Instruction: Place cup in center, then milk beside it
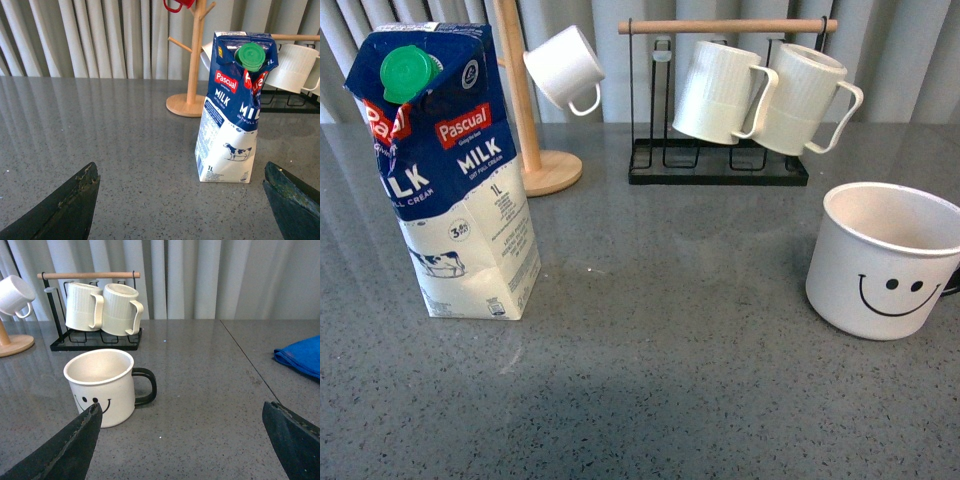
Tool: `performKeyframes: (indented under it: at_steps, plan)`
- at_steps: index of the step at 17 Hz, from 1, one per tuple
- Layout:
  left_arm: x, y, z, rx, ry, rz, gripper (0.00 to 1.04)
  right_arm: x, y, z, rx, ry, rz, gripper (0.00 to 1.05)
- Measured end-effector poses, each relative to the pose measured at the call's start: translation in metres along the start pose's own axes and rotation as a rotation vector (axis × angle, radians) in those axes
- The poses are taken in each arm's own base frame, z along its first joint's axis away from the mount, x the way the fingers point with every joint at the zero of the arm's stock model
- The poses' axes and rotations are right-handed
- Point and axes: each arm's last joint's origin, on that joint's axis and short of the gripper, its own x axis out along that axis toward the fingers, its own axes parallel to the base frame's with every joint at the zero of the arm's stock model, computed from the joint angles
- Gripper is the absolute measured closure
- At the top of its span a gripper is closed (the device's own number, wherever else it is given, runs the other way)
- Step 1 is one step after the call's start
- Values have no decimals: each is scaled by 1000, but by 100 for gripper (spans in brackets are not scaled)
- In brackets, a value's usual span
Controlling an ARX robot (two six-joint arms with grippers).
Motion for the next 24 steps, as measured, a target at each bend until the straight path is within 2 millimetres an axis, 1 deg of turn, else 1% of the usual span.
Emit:
performKeyframes:
  at_steps: [24]
  plan:
    - [0,0,0,0,0,0,7,0,0,0,0,0,0,7]
